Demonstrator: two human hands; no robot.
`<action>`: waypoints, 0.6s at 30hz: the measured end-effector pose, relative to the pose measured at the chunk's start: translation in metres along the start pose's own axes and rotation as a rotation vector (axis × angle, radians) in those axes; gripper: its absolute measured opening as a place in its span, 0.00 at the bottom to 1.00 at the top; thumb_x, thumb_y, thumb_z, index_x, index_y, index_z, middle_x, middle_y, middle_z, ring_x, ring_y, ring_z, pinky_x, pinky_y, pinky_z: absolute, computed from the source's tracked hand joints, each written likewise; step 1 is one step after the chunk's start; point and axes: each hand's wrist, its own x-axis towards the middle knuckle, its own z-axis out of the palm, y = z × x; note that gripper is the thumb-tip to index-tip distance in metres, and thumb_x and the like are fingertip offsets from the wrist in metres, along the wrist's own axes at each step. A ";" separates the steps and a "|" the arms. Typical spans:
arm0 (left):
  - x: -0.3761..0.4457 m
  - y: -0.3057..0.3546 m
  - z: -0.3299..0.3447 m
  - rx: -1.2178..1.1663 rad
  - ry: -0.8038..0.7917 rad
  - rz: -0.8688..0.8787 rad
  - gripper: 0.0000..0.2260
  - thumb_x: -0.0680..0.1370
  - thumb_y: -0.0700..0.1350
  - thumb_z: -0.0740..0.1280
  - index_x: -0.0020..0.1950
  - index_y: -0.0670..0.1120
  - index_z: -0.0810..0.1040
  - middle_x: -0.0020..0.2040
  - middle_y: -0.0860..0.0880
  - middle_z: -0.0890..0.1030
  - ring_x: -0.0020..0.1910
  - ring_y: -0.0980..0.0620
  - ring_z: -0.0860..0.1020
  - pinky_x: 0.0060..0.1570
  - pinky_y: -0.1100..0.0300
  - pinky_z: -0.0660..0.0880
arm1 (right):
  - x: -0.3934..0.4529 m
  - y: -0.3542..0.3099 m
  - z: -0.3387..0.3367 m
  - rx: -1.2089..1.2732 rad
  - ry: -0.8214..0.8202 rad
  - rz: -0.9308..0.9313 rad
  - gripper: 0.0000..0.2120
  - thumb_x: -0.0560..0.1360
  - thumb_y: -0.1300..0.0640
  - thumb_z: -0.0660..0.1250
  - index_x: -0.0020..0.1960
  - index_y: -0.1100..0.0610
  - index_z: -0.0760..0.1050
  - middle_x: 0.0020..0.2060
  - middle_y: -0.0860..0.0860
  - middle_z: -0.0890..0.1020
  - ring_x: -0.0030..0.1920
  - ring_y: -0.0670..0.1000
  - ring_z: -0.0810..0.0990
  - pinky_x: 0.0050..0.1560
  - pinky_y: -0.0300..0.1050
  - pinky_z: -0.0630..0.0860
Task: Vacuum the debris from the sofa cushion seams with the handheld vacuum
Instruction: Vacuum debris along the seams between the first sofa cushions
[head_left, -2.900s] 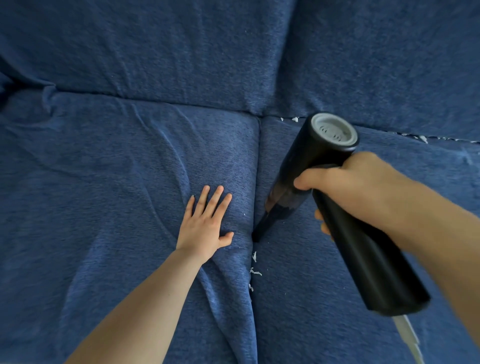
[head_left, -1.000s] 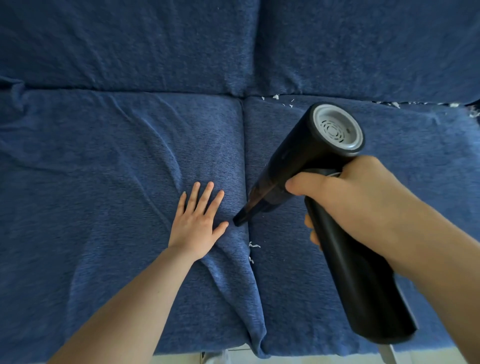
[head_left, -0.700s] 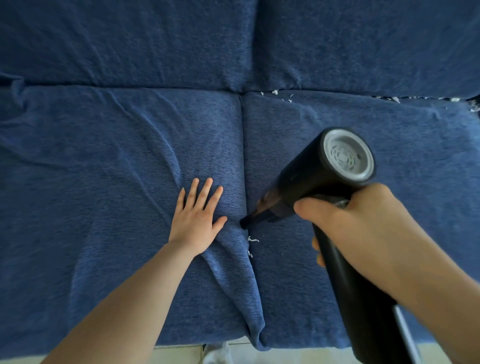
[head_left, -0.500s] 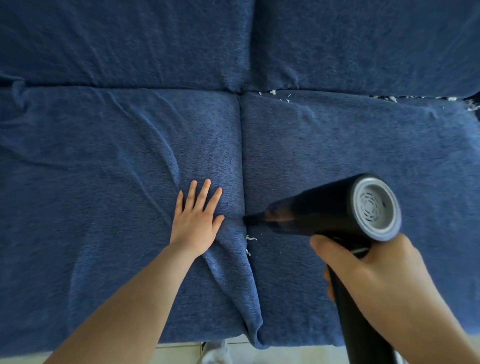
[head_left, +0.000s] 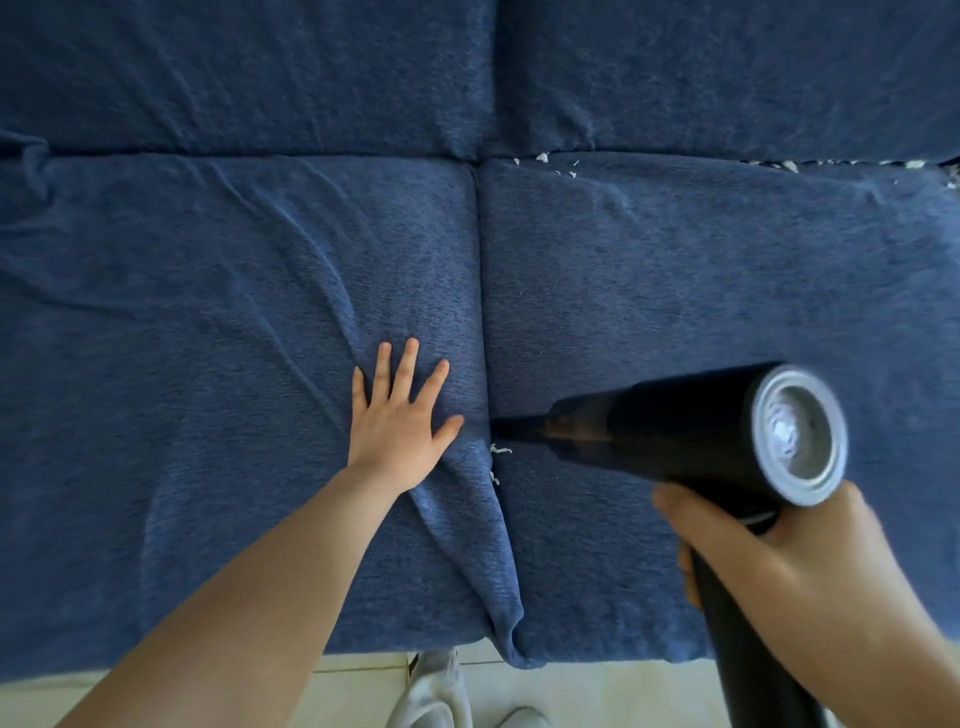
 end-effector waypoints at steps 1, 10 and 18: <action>-0.002 0.002 0.000 -0.005 -0.012 -0.006 0.34 0.77 0.69 0.48 0.79 0.59 0.42 0.79 0.49 0.33 0.76 0.44 0.31 0.74 0.40 0.36 | -0.004 0.003 0.004 -0.013 -0.025 0.001 0.12 0.62 0.48 0.73 0.28 0.56 0.78 0.21 0.51 0.81 0.29 0.49 0.82 0.40 0.50 0.77; -0.015 -0.004 0.007 0.016 0.002 0.047 0.40 0.75 0.71 0.54 0.79 0.58 0.40 0.78 0.50 0.32 0.76 0.45 0.30 0.75 0.40 0.37 | -0.013 0.018 -0.002 -0.008 0.021 -0.038 0.12 0.61 0.45 0.71 0.32 0.55 0.79 0.22 0.50 0.81 0.34 0.55 0.83 0.41 0.49 0.75; -0.019 -0.007 0.008 0.025 -0.003 0.080 0.36 0.77 0.69 0.53 0.79 0.58 0.41 0.78 0.50 0.32 0.76 0.45 0.31 0.75 0.40 0.38 | -0.018 0.010 0.008 0.007 -0.061 -0.004 0.15 0.61 0.47 0.70 0.29 0.59 0.77 0.22 0.53 0.81 0.32 0.54 0.82 0.44 0.53 0.79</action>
